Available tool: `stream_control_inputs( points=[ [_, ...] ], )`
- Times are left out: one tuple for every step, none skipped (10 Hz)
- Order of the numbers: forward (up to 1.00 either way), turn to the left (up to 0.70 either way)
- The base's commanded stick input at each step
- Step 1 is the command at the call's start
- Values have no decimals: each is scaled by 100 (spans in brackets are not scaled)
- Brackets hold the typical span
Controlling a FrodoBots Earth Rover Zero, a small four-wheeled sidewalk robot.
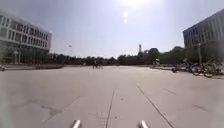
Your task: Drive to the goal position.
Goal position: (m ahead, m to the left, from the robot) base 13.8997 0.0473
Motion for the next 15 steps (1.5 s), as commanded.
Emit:
stream_control_inputs(
  points=[
    [70, 0],
    [70, 0],
    [70, 0],
    [70, 0],
    [70, 0],
    [70, 0],
    [70, 0],
    [70, 0],
    [70, 0],
    [70, 0],
    [70, 0],
    [70, 0],
    [70, 0],
    [70, 0],
    [70, 0]
  ],
)
